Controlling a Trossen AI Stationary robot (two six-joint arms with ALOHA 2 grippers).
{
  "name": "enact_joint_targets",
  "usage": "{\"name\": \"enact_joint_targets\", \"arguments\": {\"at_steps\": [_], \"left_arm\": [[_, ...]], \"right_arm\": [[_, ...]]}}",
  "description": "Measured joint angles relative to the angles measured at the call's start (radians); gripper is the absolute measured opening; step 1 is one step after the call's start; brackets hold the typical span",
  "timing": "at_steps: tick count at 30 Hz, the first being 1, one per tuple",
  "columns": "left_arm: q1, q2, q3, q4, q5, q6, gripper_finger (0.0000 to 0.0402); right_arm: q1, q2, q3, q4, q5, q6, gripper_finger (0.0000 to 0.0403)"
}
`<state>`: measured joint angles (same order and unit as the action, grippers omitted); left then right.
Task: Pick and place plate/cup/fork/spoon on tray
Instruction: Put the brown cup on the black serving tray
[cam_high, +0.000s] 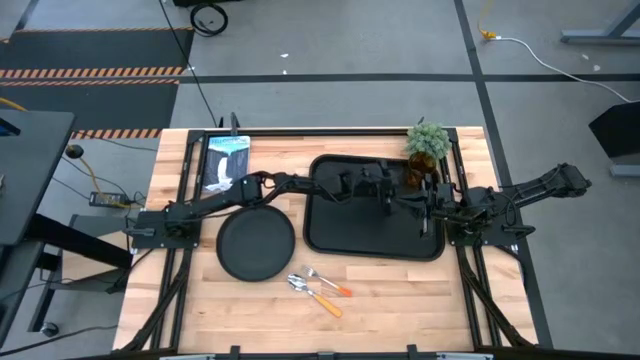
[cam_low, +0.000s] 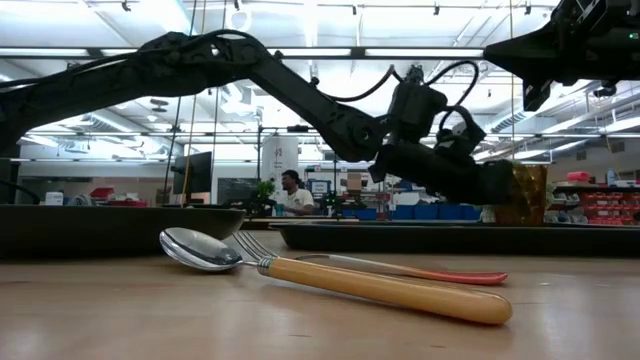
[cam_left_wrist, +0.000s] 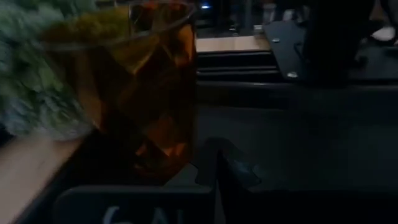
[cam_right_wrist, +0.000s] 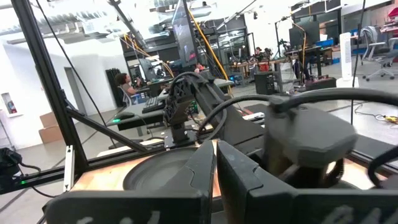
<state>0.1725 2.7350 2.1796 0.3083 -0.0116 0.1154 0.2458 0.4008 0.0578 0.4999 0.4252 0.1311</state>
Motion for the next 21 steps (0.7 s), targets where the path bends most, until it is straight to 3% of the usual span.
{"name": "enact_joint_targets", "arguments": {"at_steps": [4, 12, 21], "left_arm": [[-0.007, 0.0, 0.0, 0.02, -0.097, 0.019, 0.0011], [0.033, 0.0, 0.0, 0.068, -0.114, -0.146, 0.0011], [0.032, 0.0, 0.005, 0.158, -0.125, -0.156, 0.0011]], "right_arm": [[0.0, 0.0, 0.0, 0.0, 0.0, 0.0, 0.0027], [0.0, 0.0, 0.0, 0.0, 0.0, 0.0, 0.0027], [0.0, 0.0, 0.0, 0.0, 0.0, 0.0, 0.0027]]}}
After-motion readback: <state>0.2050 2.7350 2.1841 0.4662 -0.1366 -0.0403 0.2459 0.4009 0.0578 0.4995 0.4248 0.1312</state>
